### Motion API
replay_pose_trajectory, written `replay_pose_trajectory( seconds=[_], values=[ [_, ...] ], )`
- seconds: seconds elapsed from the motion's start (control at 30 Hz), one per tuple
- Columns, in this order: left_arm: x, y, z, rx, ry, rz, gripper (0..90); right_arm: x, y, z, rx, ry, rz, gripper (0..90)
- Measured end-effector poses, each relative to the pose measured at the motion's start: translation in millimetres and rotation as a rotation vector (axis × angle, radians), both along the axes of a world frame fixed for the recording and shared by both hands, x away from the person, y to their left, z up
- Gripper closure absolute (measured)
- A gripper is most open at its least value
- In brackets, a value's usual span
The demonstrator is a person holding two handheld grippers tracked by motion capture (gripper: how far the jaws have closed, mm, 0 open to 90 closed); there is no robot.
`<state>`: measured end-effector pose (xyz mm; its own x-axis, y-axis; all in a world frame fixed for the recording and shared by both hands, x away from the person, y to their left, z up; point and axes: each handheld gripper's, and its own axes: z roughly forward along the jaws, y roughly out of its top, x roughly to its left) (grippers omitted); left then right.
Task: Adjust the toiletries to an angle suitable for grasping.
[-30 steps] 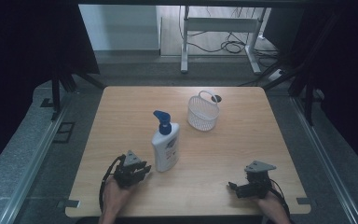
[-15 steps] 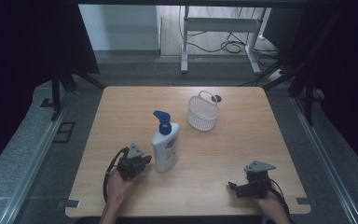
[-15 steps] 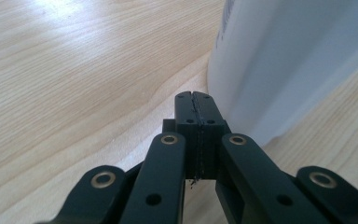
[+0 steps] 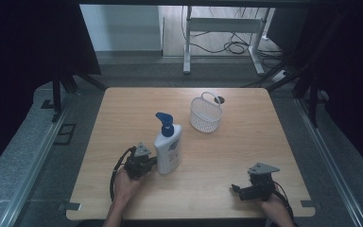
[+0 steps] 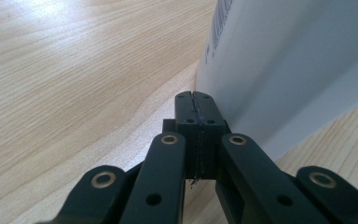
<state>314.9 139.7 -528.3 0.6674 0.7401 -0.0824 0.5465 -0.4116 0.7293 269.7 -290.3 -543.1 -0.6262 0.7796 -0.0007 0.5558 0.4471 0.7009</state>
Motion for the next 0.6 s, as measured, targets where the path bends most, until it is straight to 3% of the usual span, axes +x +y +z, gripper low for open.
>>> replay_pose_trajectory(
  seconds=[0.6],
  values=[
    [-9.0, -11.4, 3.6, 0.013, 0.0, -0.036, 89.2, -0.1, 0.1, 0.1, 0.0, 0.001, -0.001, 0.0]
  ],
)
